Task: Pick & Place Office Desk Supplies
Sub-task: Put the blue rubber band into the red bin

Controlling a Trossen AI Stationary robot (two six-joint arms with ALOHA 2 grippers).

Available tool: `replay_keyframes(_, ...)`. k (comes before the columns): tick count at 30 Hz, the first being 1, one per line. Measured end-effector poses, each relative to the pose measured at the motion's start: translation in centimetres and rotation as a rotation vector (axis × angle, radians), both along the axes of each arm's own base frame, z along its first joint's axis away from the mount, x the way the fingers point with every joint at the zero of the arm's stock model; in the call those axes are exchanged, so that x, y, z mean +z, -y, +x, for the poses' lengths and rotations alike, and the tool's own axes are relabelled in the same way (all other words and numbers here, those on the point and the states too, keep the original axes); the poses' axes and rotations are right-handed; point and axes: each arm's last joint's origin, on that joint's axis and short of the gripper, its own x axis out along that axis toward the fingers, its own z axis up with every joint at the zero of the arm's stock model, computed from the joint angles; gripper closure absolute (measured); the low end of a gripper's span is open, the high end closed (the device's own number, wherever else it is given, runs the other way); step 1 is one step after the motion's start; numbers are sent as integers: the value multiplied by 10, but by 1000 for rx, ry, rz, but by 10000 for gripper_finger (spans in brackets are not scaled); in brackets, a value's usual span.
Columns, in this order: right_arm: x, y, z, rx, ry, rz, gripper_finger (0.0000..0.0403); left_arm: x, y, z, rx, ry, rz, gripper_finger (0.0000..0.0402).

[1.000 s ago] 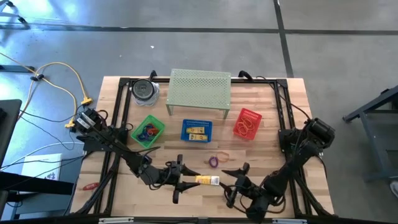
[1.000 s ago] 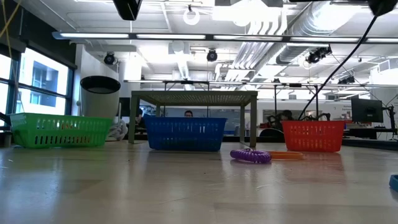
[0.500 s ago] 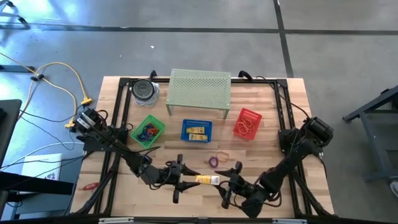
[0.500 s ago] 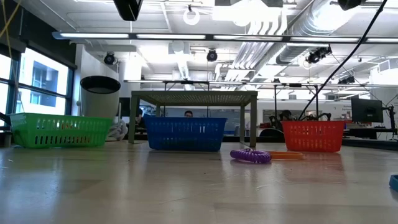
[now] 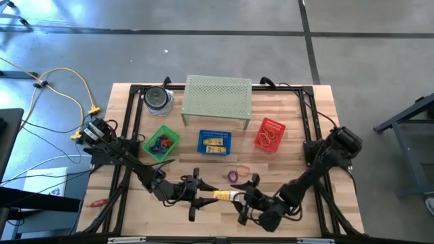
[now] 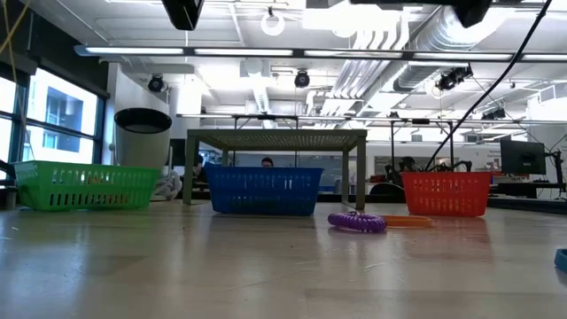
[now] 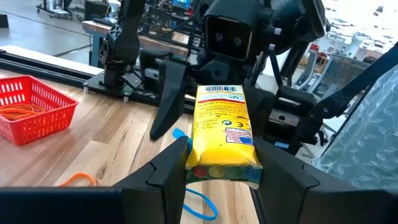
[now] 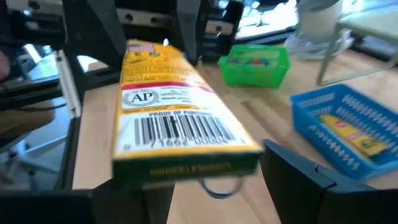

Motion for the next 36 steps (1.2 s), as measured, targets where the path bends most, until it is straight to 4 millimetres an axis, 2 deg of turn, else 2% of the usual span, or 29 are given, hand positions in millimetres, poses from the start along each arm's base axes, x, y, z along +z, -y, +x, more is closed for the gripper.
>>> replay_keyframes(5,0,4,7,61,-24,32,189,0,0,0,0,0,0,247)
replay_keyframes(8,0,5,8,67,-29,32,211,0,0,0,0,0,0,247)
replay_keyframes(12,0,4,8,102,-45,36,281,0,0,0,1,0,0,247)
replay_keyframes(15,-2,1,8,206,-90,57,364,0,0,0,0,-1,0,247)
replay_keyframes(17,-2,1,8,225,-99,56,390,0,0,0,-1,-1,1,247)
replay_keyframes(24,-5,-4,5,231,-103,45,399,0,0,0,-3,-1,1,247)
replay_keyframes(36,-9,-19,-15,201,-119,56,399,-1,0,0,-9,-3,2,247)
